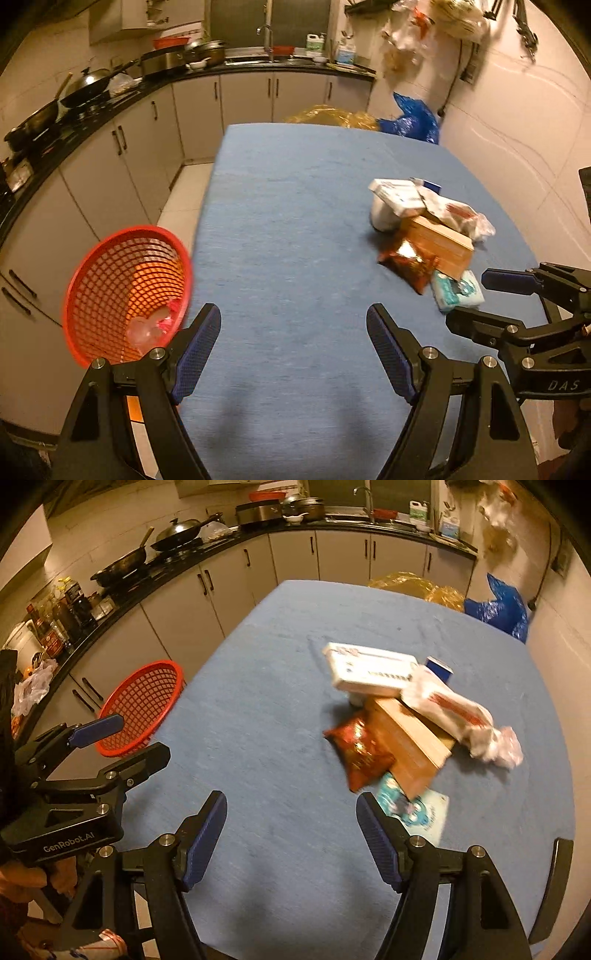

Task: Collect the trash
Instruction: 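Return both tools to the pile and grasp the blue-green tissue pack with the right tool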

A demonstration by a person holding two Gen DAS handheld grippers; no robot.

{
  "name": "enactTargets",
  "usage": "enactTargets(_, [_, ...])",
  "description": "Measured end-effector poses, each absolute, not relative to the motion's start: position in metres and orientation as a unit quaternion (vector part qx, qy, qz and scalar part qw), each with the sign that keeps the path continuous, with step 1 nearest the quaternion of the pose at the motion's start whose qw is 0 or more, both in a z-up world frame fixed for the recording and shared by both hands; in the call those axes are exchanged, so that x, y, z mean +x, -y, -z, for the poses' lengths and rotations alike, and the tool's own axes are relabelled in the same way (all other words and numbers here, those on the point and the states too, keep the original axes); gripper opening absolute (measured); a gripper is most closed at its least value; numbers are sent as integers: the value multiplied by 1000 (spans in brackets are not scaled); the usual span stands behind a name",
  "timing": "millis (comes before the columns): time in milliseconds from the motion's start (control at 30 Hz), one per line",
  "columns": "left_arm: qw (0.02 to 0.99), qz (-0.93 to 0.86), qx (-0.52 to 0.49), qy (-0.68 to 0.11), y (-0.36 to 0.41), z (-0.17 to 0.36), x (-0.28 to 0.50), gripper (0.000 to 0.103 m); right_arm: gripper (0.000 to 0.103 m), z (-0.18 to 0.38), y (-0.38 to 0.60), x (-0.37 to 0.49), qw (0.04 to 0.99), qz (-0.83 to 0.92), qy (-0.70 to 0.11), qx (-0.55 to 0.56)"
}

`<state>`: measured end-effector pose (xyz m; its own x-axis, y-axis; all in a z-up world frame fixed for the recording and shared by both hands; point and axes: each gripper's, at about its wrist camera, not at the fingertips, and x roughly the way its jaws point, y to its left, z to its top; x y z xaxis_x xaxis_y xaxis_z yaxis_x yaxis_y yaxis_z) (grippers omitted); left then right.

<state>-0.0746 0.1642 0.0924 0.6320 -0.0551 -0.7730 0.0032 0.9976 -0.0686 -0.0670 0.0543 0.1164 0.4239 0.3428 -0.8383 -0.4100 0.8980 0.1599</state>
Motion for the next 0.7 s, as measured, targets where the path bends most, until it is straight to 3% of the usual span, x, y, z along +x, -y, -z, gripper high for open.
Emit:
enactTargets(333, [894, 39, -15, -446, -132, -87, -68, 80, 77, -77, 32, -22, 831, -200, -519, 0])
enactTargets(700, [888, 38, -11, -459, -124, -84, -66, 80, 77, -33, 40, 14, 796, -255, -549, 19])
